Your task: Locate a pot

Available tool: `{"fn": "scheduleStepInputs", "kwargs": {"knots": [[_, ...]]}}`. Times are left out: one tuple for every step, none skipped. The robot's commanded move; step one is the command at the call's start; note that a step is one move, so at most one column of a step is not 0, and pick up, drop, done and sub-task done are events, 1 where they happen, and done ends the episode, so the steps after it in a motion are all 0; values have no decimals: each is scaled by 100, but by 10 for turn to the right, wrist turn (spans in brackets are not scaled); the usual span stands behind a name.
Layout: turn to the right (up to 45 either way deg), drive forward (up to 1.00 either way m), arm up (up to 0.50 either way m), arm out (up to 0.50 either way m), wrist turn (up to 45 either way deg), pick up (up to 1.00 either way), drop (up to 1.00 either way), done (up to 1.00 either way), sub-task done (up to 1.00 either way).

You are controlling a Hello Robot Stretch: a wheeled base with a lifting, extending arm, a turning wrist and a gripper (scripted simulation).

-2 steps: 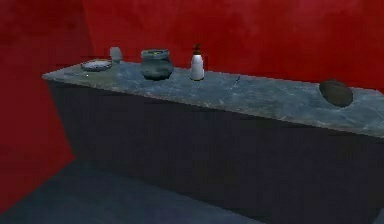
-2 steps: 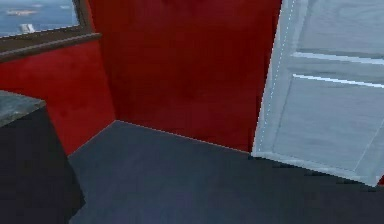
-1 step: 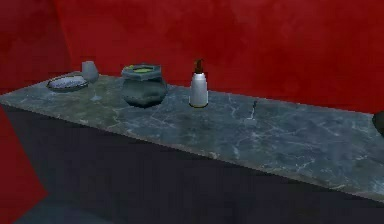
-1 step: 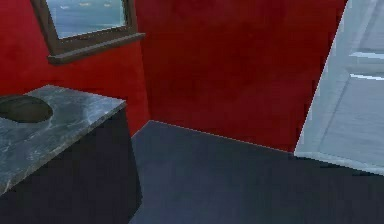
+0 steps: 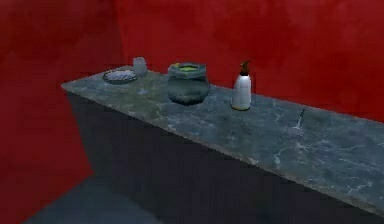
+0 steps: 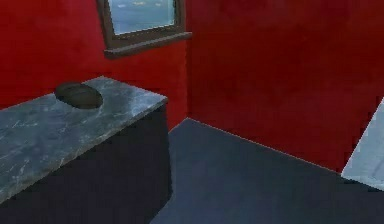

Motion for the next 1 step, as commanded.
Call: {"fn": "scheduleStepInputs", "kwargs": {"knots": [[0, 0, 0, 0, 0, 0, 0, 100, 0]]}}
